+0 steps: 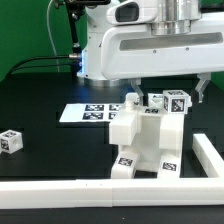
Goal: Assemble chair
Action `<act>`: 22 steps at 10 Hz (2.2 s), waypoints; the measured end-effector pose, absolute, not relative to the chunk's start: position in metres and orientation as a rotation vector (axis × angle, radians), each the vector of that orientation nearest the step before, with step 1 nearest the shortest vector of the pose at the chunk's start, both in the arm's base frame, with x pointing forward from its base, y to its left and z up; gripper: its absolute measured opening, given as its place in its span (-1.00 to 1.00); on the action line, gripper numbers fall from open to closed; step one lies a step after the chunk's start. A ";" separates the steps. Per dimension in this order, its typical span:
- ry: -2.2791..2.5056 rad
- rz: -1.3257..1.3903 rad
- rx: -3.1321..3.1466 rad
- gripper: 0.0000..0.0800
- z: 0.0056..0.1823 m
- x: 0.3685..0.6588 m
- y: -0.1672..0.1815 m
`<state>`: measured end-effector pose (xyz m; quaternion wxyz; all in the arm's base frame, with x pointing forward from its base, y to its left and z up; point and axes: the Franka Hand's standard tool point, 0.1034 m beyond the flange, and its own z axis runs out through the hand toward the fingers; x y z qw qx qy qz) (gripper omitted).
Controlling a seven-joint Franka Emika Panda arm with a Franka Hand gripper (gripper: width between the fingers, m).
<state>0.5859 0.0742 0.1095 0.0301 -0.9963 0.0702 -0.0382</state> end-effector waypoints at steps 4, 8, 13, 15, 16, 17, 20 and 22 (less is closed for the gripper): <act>0.536 -0.107 -3.022 -0.30 0.109 0.586 0.075; 1.108 -0.079 -2.843 -0.30 0.109 0.588 0.075; 1.893 -0.036 -2.326 -0.30 0.108 0.592 0.077; 2.081 -0.033 -2.123 -0.30 0.108 0.594 0.077; 2.154 -0.020 -2.044 -0.31 0.107 0.594 0.078; 2.200 -0.013 -1.993 -0.31 0.107 0.594 0.078; 2.312 0.008 -1.813 -0.31 0.104 0.597 0.076; 2.308 0.007 -1.820 -0.16 0.104 0.596 0.077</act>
Offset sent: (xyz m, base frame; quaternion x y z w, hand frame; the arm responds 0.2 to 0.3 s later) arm 0.0000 0.0000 0.0000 0.0000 0.0000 0.1296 0.9916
